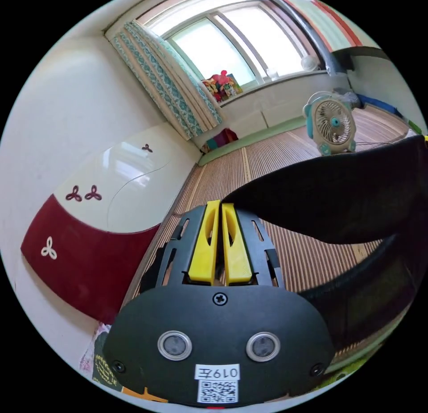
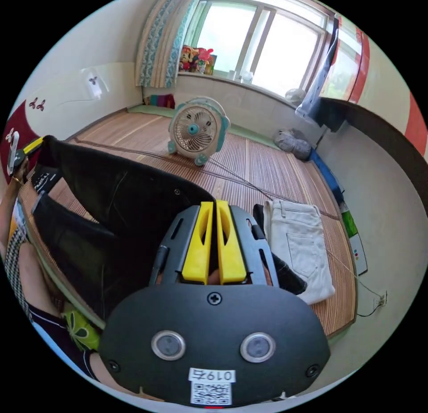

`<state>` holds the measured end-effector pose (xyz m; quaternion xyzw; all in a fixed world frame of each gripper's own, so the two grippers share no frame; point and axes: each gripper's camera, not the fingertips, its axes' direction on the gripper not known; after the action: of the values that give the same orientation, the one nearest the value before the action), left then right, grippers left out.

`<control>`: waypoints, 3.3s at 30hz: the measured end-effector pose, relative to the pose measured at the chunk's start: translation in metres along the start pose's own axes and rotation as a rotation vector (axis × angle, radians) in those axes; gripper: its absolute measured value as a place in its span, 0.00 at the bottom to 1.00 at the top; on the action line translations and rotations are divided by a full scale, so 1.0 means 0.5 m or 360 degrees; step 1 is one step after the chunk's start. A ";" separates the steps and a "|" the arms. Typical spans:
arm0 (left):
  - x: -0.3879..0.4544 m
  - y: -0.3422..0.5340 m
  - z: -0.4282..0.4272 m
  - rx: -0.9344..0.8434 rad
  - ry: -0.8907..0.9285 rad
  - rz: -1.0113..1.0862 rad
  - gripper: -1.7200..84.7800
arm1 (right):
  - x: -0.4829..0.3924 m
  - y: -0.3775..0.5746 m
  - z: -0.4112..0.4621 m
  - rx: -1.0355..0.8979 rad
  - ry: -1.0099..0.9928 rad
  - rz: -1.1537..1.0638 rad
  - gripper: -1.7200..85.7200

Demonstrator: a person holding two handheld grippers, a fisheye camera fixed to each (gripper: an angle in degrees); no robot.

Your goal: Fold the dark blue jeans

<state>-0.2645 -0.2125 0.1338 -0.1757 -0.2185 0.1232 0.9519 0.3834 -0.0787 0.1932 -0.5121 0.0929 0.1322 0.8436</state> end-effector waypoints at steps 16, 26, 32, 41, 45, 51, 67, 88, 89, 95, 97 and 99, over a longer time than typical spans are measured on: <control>0.101 0.169 0.007 -0.0069 0.0359 0.0006 0.03 | 0.128 0.165 0.048 0.0027 0.0448 0.0376 0.01; 0.164 0.301 -0.062 -0.0086 0.0704 -0.0149 0.03 | 0.219 0.190 0.170 -0.0408 0.0268 0.0178 0.01; 0.205 0.262 -0.067 -0.0037 0.0738 -0.0101 0.03 | 0.249 0.162 0.225 -0.0417 0.0323 0.0200 0.01; 0.259 0.248 -0.055 -0.0024 0.0751 -0.0069 0.03 | 0.389 0.135 0.269 -0.0452 0.0425 0.0477 0.01; 0.257 0.274 -0.035 -0.0092 0.0745 -0.0113 0.03 | 0.442 0.133 0.281 -0.0465 0.0433 0.0521 0.01; 0.227 0.331 -0.030 -0.0163 0.0706 -0.0124 0.03 | 0.457 0.155 0.245 -0.0413 0.0431 0.0586 0.01; 0.106 0.464 0.029 -0.0405 0.0769 -0.0222 0.03 | 0.344 0.348 0.028 -0.0207 -0.0136 0.0475 0.11; -0.018 0.544 -0.004 -0.0392 0.0779 -0.0153 0.03 | 0.334 0.525 0.001 -0.0389 -0.0017 0.0644 0.02; -0.038 0.561 -0.018 -0.0355 0.0797 -0.0179 0.03 | 0.331 0.540 -0.005 -0.0417 -0.0006 0.0607 0.02; -0.129 0.643 -0.050 -0.0288 0.0762 -0.0325 0.03 | 0.325 0.615 -0.041 -0.0390 -0.0215 0.0553 0.08; -0.150 0.657 -0.047 -0.0300 0.0821 -0.0382 0.03 | 0.322 0.623 -0.037 -0.0392 -0.0249 0.0529 0.09; -0.168 0.667 -0.041 -0.0313 0.0867 -0.0429 0.03 | 0.323 0.626 -0.024 -0.0429 -0.0345 0.0509 0.11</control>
<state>-0.3812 0.0584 -0.0443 -0.2630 0.0123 -0.0774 0.9616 0.4367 0.0691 -0.1222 -0.5818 0.0632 0.3297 0.7408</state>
